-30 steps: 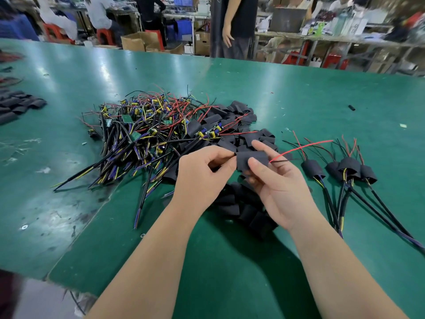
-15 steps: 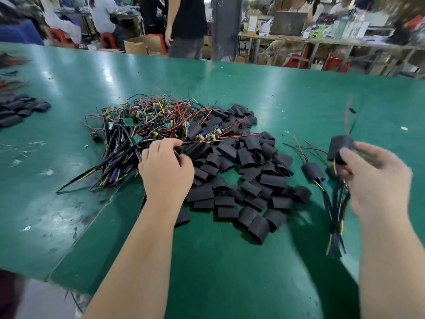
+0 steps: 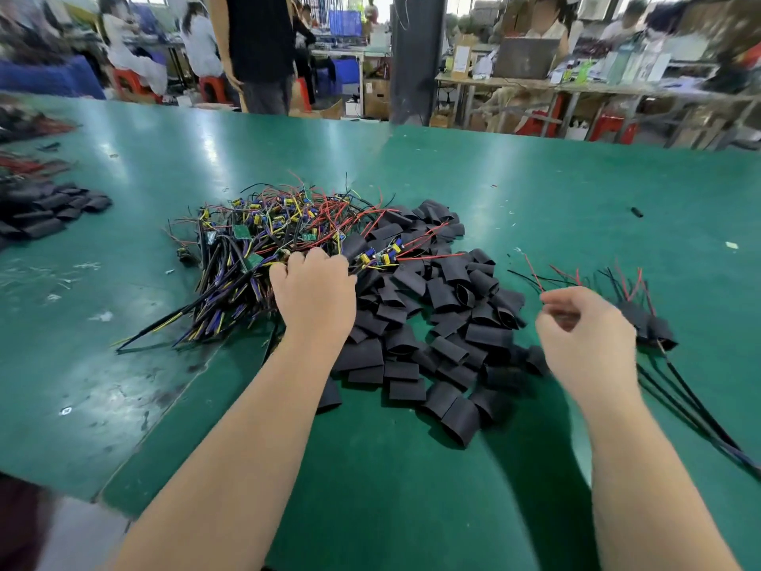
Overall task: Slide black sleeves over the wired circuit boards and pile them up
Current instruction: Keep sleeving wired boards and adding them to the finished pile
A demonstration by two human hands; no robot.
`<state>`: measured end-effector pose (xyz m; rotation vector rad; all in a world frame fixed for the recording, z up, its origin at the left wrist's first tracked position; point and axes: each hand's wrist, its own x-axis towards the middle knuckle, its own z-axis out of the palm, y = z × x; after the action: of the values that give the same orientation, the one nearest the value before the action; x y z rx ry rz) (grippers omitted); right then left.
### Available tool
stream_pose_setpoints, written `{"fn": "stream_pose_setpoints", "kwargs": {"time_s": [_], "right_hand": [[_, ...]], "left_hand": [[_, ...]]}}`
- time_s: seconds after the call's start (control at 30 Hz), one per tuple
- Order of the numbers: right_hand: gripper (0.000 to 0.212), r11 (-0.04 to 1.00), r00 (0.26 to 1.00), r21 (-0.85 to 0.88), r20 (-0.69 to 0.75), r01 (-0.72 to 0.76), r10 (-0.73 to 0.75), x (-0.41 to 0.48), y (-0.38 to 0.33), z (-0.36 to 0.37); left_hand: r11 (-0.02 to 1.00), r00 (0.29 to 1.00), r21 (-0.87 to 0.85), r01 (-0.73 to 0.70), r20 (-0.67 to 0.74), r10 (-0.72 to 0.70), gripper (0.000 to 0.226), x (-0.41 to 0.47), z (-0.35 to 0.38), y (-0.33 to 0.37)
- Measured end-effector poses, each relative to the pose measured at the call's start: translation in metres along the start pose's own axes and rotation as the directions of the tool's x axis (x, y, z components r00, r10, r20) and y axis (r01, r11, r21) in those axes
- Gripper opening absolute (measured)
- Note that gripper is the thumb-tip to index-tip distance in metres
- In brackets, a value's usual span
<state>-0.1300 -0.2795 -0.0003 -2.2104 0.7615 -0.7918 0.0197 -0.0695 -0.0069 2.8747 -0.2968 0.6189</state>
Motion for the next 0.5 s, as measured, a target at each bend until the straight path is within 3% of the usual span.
{"fn": "stream_pose_setpoints", "kwargs": {"time_s": [0.1,0.23,0.33,0.4,0.5], "right_hand": [[0.016,0.999,0.997,-0.004,0.052,0.048,-0.048,-0.002,-0.002,0.006],[0.016,0.997,0.996,-0.010,0.057,0.071,-0.070,-0.001,0.000,0.007],[0.016,0.998,0.999,0.059,0.050,0.014,-0.017,0.000,-0.003,0.008],[0.017,0.975,0.991,0.208,0.123,-0.084,0.059,-0.003,-0.008,0.011],[0.021,0.776,0.915,0.549,0.394,-0.311,0.088,-0.012,-0.020,0.018]], "left_hand": [[0.990,0.993,0.114,-0.088,0.088,0.078,0.024,0.017,-0.002,0.001],[0.991,0.996,0.109,-0.075,-0.028,0.079,0.036,0.030,-0.010,-0.006],[0.996,0.986,-0.032,-0.080,-0.151,0.074,0.034,0.032,-0.019,-0.008],[0.969,0.963,-0.203,-0.144,-0.254,0.090,0.026,0.026,-0.028,-0.004],[0.837,0.942,-0.473,-0.276,-0.304,0.139,0.017,0.009,-0.044,0.007]]}}
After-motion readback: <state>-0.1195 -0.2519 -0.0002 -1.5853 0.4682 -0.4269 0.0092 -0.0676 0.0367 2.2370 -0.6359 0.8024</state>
